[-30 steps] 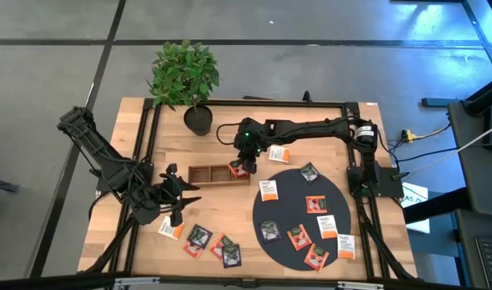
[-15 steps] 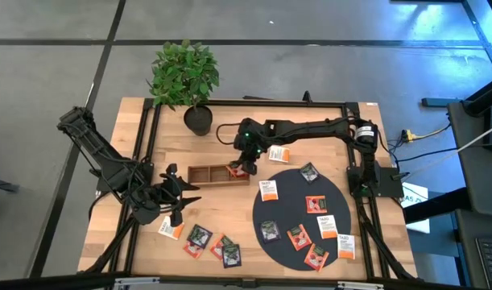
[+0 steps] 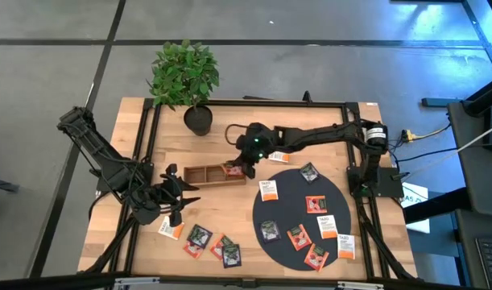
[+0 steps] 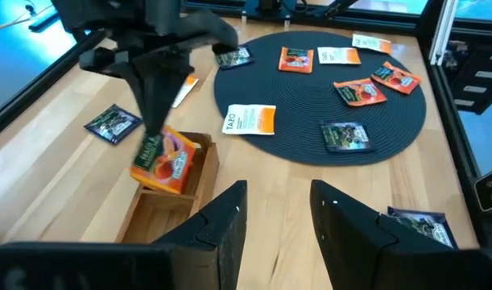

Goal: Pick & Place Tea
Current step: Put the orange tea bag into the right section of the wooden organizer, then put the purple tea bag into the middle section of the wooden organizer

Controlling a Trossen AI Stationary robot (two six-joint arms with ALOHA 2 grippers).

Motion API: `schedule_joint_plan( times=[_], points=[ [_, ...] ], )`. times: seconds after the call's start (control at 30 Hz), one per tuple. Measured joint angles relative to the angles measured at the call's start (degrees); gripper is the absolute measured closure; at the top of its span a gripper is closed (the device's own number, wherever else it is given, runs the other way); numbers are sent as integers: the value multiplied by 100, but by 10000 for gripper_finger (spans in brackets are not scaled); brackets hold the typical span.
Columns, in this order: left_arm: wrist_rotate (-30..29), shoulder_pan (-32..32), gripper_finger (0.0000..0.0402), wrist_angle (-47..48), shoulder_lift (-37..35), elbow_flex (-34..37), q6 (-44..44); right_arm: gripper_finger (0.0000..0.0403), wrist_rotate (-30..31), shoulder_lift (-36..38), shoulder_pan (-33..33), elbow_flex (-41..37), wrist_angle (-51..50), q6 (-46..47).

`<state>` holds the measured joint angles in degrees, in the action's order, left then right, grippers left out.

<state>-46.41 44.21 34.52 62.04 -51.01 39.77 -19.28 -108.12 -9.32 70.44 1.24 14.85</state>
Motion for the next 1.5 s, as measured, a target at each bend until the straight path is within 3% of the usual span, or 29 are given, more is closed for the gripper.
schedule_joint_plan(
  times=[0.23,0.5,0.73,1.13,1.3,1.5],
  points=[
    [-31,-21,268,5,0,0,0,401,719,132,176,-1048,1793,290],
    [-42,-22,270,3,0,0,1,402,1070,132,290,-1269,1770,-63],
    [-43,-22,267,2,0,0,44,401,1776,132,286,-1269,1699,-206],
    [-67,-22,266,3,0,0,13,396,1667,132,431,-1269,1645,-372],
    [-127,-22,267,1,0,0,7,367,1667,132,470,-1269,1645,-644],
    [-124,-22,266,1,0,-2,0,299,1669,132,469,-1269,1648,-616]
  ],
)
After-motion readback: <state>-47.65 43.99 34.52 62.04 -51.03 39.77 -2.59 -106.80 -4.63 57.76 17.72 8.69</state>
